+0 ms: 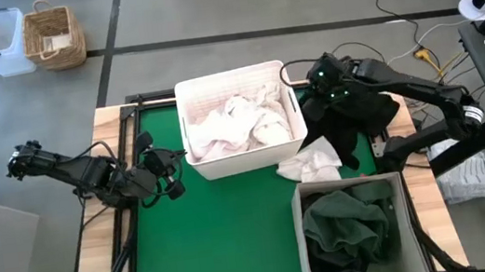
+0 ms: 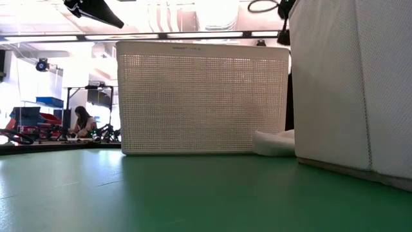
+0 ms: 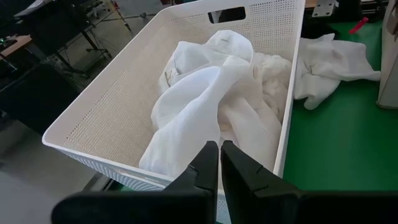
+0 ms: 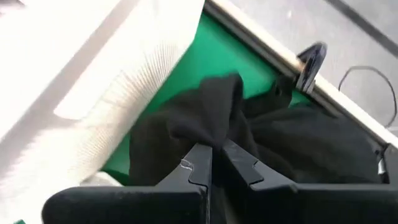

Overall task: Pick and place trash into bin
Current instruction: Put the black cloth into the white fabric storage bin

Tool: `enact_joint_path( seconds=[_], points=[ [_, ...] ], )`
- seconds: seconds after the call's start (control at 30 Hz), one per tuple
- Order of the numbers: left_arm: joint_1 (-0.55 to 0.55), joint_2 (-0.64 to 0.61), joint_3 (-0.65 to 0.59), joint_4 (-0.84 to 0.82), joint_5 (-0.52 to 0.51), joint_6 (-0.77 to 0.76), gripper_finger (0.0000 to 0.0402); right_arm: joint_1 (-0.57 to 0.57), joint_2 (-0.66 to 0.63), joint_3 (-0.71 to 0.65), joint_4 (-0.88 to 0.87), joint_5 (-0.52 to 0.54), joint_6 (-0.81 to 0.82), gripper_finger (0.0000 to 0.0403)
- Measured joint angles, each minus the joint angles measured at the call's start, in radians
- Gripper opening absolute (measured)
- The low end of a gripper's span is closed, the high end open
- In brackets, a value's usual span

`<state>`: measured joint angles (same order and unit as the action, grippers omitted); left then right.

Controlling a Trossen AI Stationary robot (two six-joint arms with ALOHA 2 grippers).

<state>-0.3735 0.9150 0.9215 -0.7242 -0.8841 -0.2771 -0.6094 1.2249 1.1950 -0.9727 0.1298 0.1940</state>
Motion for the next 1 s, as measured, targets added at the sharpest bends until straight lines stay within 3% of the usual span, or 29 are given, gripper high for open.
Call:
enact_joint_path(
  seconds=[1.0],
  points=[
    [0.000,0.000,-0.002,-0.012,0.004,-0.025,0.0001,0.000,-0.209,0.194,0.009,0.005,-0.037,0.0012]
  ],
)
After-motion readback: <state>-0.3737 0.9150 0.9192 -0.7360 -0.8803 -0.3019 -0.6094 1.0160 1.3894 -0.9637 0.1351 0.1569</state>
